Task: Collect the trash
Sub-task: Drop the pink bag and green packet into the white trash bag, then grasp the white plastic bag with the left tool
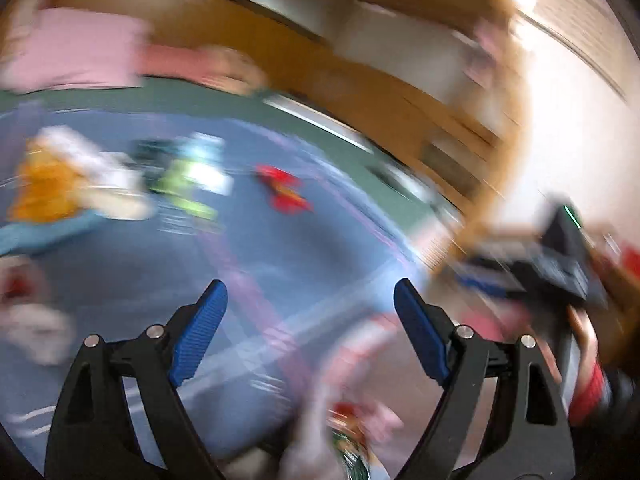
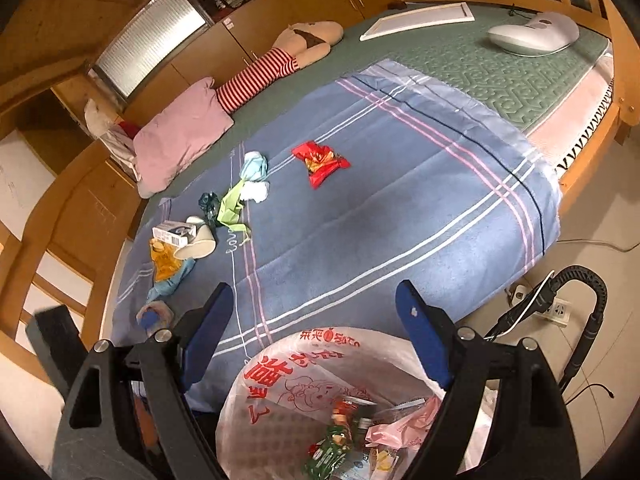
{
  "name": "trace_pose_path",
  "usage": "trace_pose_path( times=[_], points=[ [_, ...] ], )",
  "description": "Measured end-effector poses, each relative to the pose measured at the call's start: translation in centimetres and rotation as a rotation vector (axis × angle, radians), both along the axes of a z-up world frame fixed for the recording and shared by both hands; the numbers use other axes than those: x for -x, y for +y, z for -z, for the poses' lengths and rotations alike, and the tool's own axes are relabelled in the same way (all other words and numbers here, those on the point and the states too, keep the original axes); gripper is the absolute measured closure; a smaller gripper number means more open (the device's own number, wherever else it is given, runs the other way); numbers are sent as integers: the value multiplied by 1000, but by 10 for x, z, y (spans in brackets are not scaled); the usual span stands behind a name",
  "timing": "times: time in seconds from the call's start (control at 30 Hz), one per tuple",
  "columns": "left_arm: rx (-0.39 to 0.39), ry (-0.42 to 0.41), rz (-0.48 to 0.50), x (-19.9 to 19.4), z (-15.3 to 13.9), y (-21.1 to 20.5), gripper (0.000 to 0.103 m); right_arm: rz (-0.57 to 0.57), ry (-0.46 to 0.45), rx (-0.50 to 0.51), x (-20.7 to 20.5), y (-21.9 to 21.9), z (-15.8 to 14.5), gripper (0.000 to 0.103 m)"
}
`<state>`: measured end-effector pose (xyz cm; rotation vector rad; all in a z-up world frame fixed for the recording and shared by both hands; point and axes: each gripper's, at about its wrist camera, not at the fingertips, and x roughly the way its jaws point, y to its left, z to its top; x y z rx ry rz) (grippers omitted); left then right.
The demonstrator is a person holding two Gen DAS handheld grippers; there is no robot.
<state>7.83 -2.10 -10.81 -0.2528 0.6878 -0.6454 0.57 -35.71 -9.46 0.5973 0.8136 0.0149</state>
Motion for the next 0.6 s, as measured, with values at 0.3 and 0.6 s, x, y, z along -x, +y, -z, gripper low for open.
trace_pose_path(
  times=[0.3,0.6],
  points=[
    [17,105,-278,-21,7,44,19,-38,13,4,-13,24,1,21],
    [-282,-88,-327,5,-8,19,19,-53,21,54,-20,42,0,21]
  ],
)
